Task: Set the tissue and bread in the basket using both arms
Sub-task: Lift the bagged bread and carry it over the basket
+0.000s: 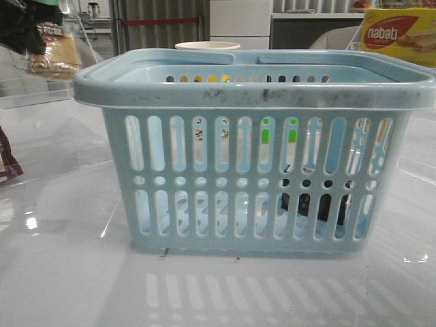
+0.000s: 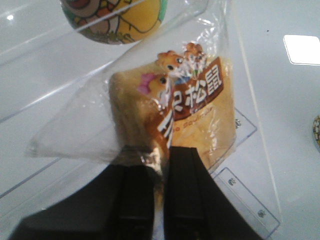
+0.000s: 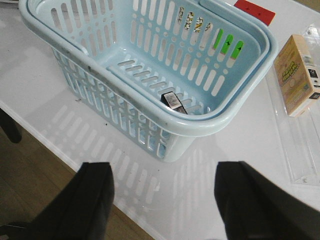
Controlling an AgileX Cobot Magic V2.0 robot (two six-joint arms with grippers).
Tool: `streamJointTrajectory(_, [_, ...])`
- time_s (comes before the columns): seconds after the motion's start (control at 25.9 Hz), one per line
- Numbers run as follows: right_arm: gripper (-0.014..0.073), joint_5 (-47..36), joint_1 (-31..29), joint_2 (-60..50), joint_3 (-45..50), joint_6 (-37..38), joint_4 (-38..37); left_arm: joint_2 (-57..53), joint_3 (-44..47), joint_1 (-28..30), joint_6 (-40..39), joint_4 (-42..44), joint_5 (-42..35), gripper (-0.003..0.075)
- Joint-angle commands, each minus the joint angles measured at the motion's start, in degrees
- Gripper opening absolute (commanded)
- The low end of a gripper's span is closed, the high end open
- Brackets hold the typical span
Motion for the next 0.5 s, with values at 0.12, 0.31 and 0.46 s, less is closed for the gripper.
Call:
streamJointTrajectory(0.12, [0.0541, -3.8, -0.1, 0.3, -1.3, -0.6, 0.6, -9.7, -2.1, -1.6, -0.6, -0.6, 3.4, 0.0095])
streamJointTrajectory(0.31, [0.0541, -3.8, -0.1, 0.3, -1.3, -0.6, 0.6, -14.6, -2.1, -5.4, 0.5, -0.6, 10.9, 0.0091])
streamJointTrajectory(0.46, [0.0541, -3.8, -0.1, 0.3, -1.3, -0.6, 0.6, -19.0, -2.1, -10.2, 1.6, -0.6, 15.9, 0.0091])
